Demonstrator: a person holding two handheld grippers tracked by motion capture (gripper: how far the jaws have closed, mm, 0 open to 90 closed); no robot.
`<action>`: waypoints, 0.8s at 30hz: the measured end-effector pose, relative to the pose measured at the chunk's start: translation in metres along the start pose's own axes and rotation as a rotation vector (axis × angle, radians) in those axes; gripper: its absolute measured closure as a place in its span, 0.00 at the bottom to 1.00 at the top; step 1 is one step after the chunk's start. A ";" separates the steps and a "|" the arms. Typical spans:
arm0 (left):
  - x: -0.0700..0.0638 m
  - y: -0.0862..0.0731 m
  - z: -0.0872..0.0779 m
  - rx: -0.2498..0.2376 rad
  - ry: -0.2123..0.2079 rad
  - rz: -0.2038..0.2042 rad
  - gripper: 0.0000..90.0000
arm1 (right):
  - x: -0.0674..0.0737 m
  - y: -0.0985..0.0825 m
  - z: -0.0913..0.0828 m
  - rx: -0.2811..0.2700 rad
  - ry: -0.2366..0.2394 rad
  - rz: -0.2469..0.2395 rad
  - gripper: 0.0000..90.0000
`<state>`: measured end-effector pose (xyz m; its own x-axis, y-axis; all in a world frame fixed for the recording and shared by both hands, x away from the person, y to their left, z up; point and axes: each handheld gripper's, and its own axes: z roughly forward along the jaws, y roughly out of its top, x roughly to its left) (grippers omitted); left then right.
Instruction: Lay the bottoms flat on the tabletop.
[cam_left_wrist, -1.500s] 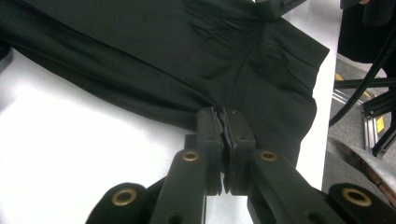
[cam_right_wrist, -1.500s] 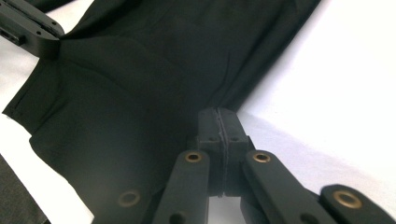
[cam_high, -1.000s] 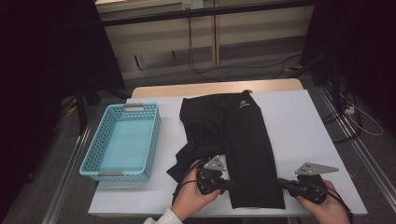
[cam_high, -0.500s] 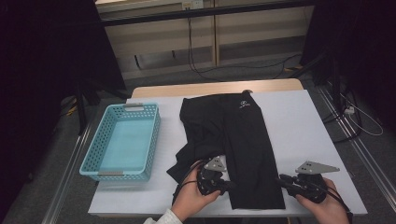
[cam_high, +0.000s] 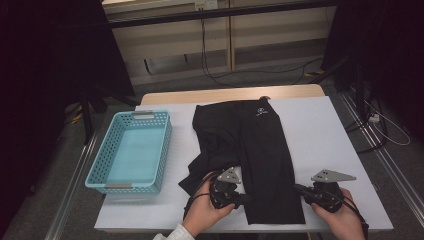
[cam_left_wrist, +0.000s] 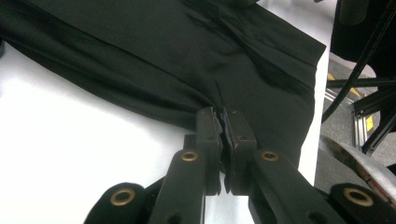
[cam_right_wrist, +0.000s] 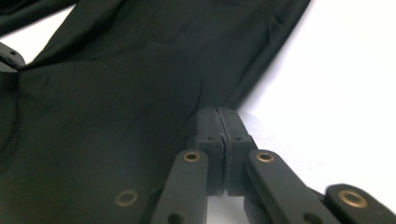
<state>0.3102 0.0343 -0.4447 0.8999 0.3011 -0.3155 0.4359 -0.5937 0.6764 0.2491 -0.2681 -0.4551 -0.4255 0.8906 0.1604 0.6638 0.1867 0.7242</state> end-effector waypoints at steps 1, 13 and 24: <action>0.000 0.000 0.000 -0.002 -0.001 -0.001 0.96 | 0.000 0.000 0.000 -0.004 0.004 -0.002 1.00; 0.001 0.000 -0.002 -0.004 -0.009 -0.016 0.96 | -0.012 -0.005 -0.010 0.006 0.017 0.023 1.00; 0.004 0.000 -0.003 -0.014 0.004 -0.022 0.89 | -0.018 -0.006 -0.014 0.012 0.004 0.030 1.00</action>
<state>0.3132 0.0380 -0.4439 0.8902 0.3164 -0.3278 0.4549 -0.5765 0.6788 0.2437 -0.2909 -0.4532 -0.4075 0.8944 0.1846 0.6835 0.1647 0.7112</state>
